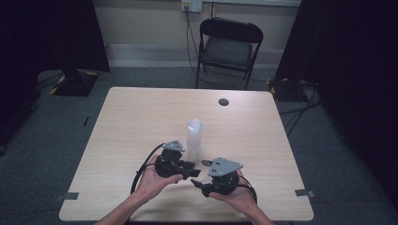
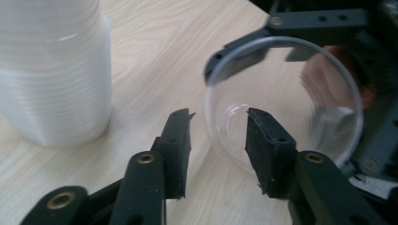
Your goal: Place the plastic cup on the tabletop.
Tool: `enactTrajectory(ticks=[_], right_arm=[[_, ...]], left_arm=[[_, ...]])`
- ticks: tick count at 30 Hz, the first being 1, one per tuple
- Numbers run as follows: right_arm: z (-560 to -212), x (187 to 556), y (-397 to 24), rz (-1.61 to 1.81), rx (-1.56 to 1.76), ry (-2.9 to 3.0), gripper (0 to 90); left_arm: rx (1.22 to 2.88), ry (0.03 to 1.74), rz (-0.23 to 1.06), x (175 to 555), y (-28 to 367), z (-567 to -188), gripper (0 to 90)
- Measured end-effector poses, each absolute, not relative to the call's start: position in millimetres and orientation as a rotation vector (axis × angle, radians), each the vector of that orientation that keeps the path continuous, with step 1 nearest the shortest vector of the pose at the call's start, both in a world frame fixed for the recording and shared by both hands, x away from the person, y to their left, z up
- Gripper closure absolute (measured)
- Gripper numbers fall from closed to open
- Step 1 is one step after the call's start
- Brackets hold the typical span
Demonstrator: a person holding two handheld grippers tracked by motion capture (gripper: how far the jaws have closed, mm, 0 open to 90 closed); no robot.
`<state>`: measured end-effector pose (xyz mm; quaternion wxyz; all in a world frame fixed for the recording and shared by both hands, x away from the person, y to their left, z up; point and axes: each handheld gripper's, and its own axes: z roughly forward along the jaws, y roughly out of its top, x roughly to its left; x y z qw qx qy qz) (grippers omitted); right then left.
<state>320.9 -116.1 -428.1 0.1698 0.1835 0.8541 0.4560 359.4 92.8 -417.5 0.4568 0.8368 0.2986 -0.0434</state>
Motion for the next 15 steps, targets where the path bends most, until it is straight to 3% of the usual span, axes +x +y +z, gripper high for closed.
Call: enactTrajectory(ticks=[15], right_arm=[[-429.4,330.2,-125.1,1.299,0.625,2.4,28.9]], left_arm=[[1.967,0.758,0.015,359.3,106.9,-414.0,39.6]])
